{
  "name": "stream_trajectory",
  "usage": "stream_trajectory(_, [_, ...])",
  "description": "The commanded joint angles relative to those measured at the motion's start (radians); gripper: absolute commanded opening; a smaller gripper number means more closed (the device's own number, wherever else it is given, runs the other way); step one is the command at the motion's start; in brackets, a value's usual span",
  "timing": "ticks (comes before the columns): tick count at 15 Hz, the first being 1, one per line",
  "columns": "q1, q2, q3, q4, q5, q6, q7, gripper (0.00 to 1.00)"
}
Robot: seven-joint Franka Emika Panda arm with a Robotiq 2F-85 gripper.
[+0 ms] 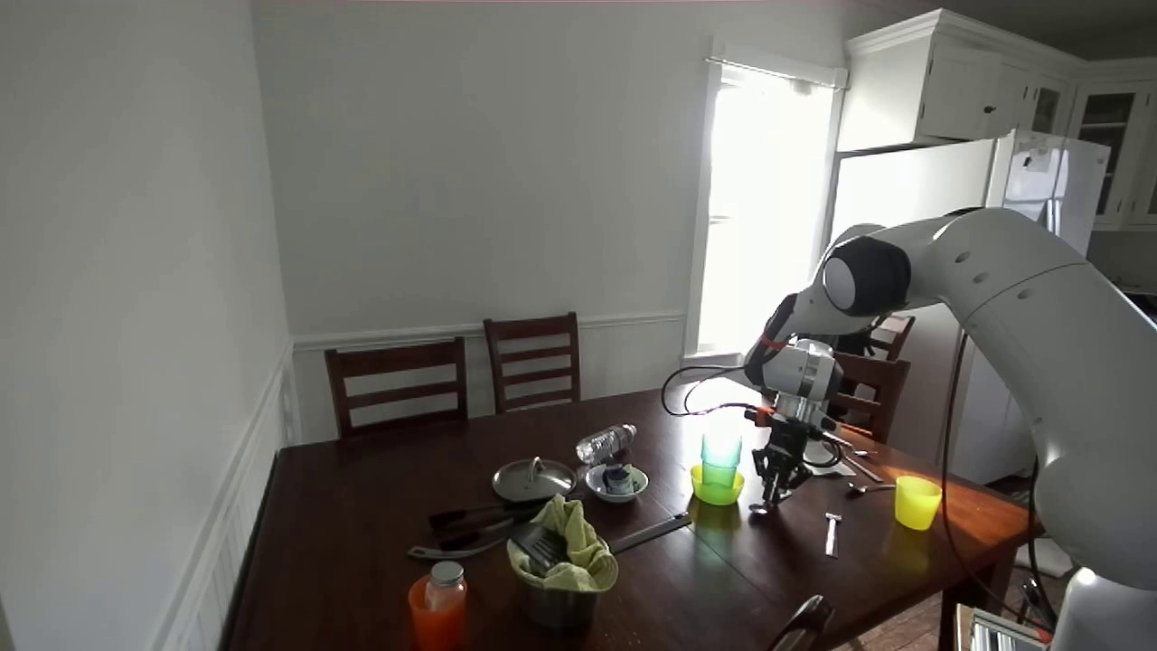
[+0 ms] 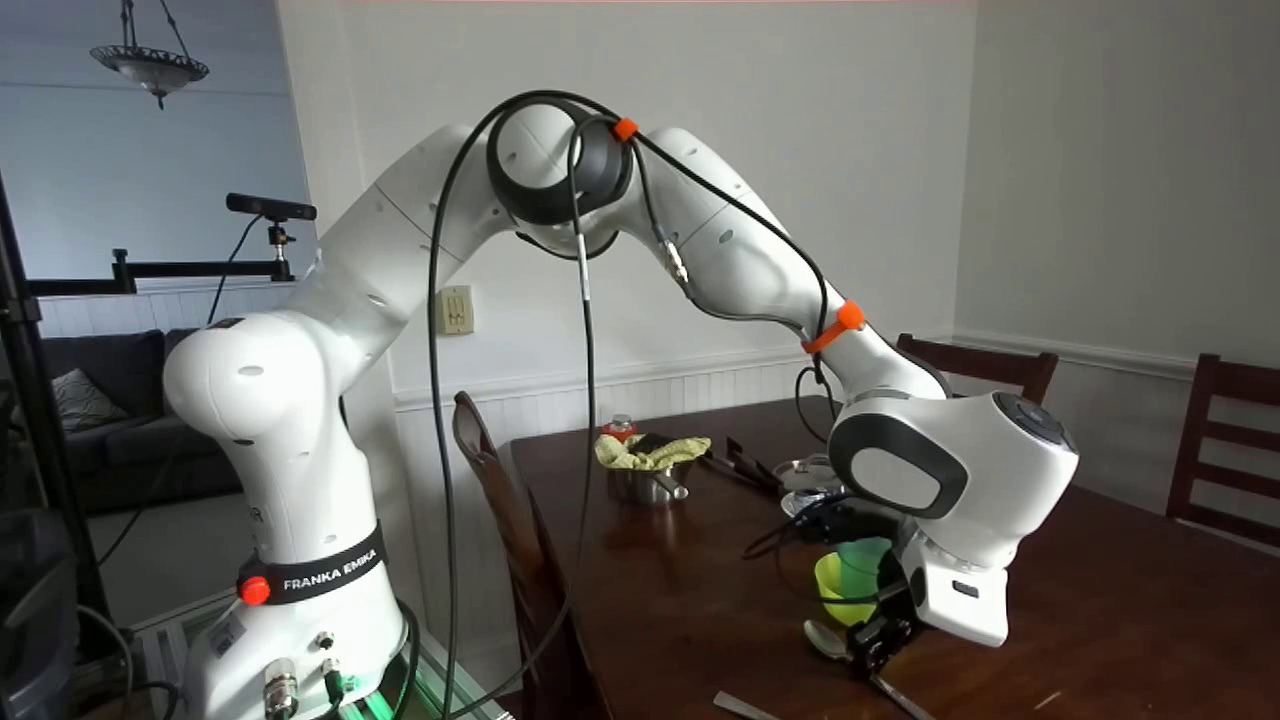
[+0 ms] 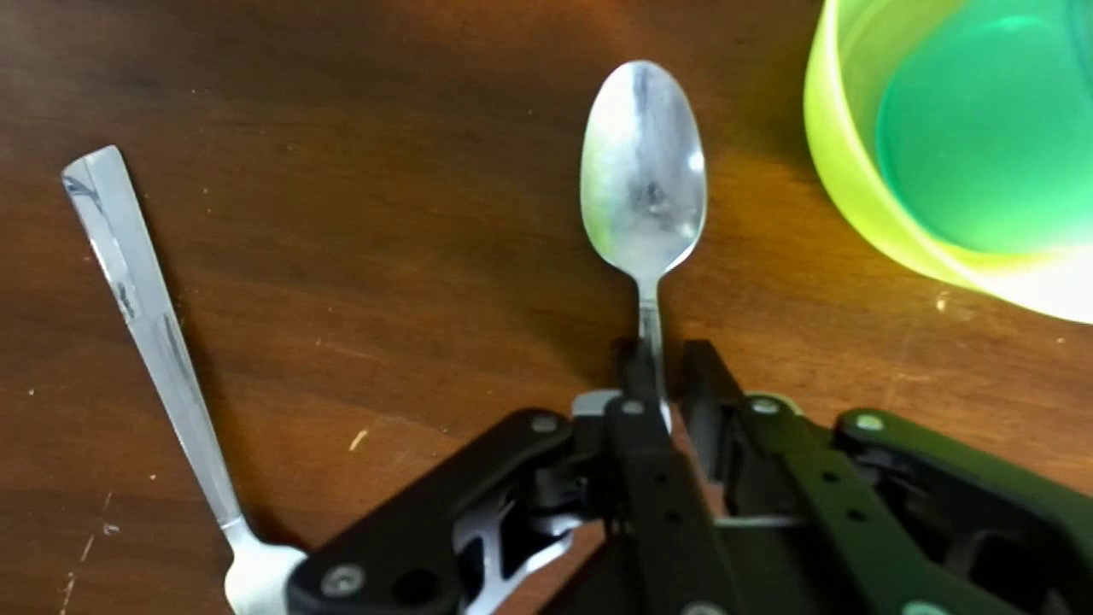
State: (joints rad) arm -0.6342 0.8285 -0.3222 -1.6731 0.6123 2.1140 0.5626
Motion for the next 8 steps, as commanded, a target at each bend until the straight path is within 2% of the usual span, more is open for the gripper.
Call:
stream_trajectory(1, [-0.001, -0.026, -0.008, -0.028, -0.002, 0.004, -0.019, 0.00])
stream_trajectory(8, [0.003, -0.075, -0.038, -0.042, -0.067, -0.034, -0.086, 0.02])
